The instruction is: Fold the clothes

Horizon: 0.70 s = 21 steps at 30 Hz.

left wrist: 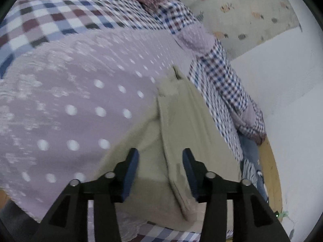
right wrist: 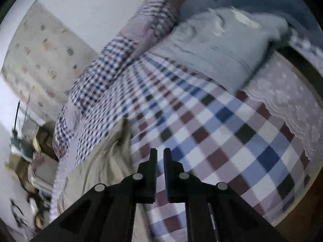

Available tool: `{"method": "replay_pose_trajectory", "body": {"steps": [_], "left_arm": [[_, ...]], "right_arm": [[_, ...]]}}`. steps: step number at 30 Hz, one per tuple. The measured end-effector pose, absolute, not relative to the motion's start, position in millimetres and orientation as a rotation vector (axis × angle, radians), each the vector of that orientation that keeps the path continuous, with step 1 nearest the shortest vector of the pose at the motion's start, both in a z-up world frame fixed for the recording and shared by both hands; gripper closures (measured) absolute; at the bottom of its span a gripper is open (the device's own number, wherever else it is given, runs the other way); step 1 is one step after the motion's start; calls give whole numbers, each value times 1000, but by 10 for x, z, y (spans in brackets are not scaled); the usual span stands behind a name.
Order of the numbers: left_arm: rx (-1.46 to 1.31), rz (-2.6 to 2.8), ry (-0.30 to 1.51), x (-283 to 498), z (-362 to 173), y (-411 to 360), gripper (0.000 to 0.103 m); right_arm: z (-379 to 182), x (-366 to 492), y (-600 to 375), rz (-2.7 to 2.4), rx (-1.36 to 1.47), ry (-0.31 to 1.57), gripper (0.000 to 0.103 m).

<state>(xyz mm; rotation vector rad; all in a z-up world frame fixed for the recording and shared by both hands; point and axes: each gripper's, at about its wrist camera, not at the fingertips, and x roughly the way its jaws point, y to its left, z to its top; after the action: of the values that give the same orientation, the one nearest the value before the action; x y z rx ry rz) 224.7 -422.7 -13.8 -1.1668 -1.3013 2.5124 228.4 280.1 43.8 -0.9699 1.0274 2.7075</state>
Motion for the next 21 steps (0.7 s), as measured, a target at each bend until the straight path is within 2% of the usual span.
{"method": "replay_pose_trajectory", "body": {"steps": [4,6,9,10,11,13,16,18,19,21], "left_arm": [[-1140,2522,-1376,2364,-154,-4419,46],[-1127,2526,-1413,2422,-162,-4516,41],[-1121,2511,-1452,2464,-195,-4605,35],[-1132,2499,-1457,2479,-219,-4624,35],[-1144,2487,-1462,2495,-245,-4642,35],[-1162,2452,-1474,2516,-294,-4666,35],[-1173,2368,-1490,2519,-360,-4657,32],[-1168,2290,-1486,2491,-389,-4591,24],[-1173,2253,-1473,2462,-405,-4550,24],[-1211,2236,-1422,2418,-424,-4457,24]], "right_arm": [[602,2197,2212,2799,-1019,818,89],[661,2168,1958,2844,-1047,726,83],[713,2209,1555,2930,-1050,586,66],[719,2227,1429,2950,-1049,549,57],[724,2247,1305,2969,-1048,512,56],[681,2319,1131,2977,-1075,473,54],[610,2414,874,2984,-1091,435,40],[603,2533,727,3000,-1053,407,34],[612,2610,672,3008,-1032,396,30],[604,2645,516,3025,-1010,398,29]]}}
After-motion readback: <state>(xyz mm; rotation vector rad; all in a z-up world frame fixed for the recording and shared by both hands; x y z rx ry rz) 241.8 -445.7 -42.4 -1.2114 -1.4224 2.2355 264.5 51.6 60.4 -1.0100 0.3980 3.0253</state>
